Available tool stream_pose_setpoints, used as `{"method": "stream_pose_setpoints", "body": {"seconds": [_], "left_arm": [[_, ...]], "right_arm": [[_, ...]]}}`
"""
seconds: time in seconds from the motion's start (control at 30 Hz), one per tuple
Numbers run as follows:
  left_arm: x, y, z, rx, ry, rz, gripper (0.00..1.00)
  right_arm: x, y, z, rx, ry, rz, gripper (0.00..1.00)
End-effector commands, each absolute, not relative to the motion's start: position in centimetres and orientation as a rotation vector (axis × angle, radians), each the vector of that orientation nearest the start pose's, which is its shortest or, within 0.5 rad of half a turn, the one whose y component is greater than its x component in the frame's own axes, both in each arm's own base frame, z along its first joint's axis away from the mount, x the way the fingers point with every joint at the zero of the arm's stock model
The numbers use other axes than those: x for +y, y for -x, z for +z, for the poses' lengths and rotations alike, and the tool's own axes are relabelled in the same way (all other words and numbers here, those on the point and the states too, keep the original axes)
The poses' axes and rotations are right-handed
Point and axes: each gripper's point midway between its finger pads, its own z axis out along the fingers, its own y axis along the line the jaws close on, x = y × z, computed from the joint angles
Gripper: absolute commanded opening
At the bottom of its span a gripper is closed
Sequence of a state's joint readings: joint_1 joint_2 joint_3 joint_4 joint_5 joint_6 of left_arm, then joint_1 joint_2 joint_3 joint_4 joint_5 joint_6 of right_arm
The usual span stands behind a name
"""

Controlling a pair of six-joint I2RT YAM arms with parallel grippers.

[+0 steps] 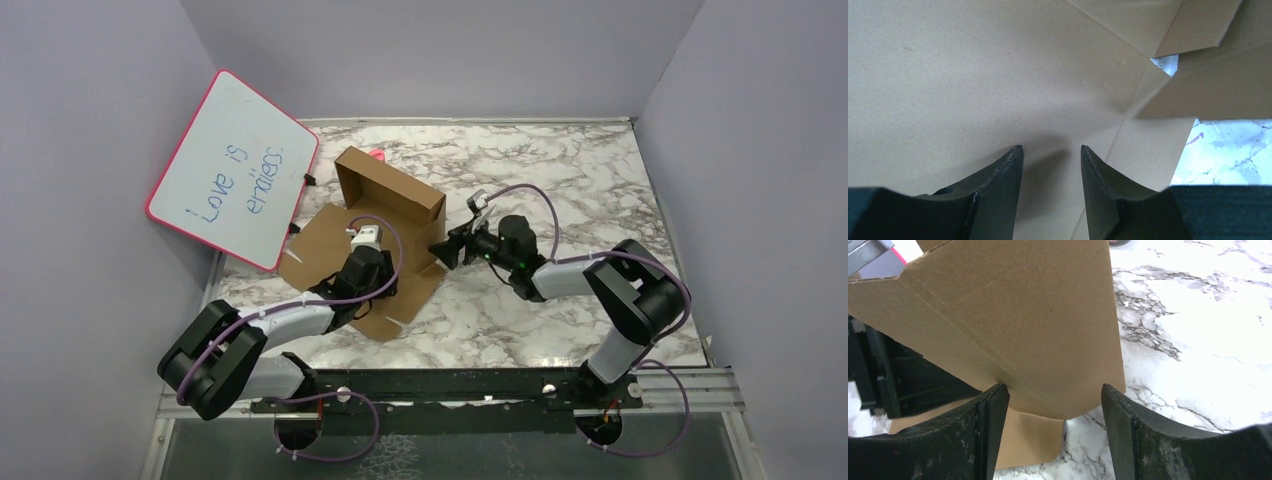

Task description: Fold the paper box

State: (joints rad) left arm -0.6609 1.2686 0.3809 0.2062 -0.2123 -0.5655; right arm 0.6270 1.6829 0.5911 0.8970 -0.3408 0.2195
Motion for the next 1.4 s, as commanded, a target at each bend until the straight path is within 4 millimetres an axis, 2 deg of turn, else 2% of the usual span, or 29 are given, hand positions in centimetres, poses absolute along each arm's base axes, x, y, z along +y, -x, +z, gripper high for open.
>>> {"method": "stream_pose_setpoints", "body": {"seconds": [0.0, 0.13, 0.27, 0.5, 0.63, 0.83, 1.03, 1.1, 1.37], "left_arm": [[-19.1, -24.2, 1.6, 2.345, -0.039, -0.499, 0.46], [-20.2, -23.4, 1.6, 2.350, -0.068, -0.596, 0.44], [-21.2, -22.9, 1.8, 2.342, -0.099, -0.652, 0.43], [-23.1, -22.3, 2.0, 2.348, -0.196, -0.719, 0.43], [-23.6, -22.1, 2.1, 2.343, -0.225, -0.725, 0.43], [-23.9, -22.4, 2.8, 2.328, -0.244, -0.722, 0.44], [-23.8, -23.4, 7.2, 2.246, -0.236, -0.706, 0.48], [-23.3, -24.2, 9.3, 2.211, -0.217, -0.665, 0.48], [-22.5, -24.9, 17.8, 2.123, -0.245, -0.618, 0.48]], "right_arm": [[31.7, -34.2, 11.4, 1.675, 0.548, 0.795, 0.74], [31.5, -35.5, 10.9, 1.681, 0.469, 0.714, 0.75], [31.3, -36.6, 11.4, 1.666, 0.393, 0.642, 0.75], [31.8, -38.3, 11.5, 1.595, 0.360, 0.550, 0.72], [32.5, -38.8, 11.5, 1.555, 0.392, 0.546, 0.67], [34.3, -38.4, 11.4, 1.489, 0.502, 0.590, 0.66], [35.5, -37.8, 11.2, 1.469, 0.578, 0.630, 0.66], [35.7, -37.7, 11.0, 1.463, 0.601, 0.636, 0.66], [37.1, -37.5, 10.4, 1.452, 0.661, 0.683, 0.66]]}}
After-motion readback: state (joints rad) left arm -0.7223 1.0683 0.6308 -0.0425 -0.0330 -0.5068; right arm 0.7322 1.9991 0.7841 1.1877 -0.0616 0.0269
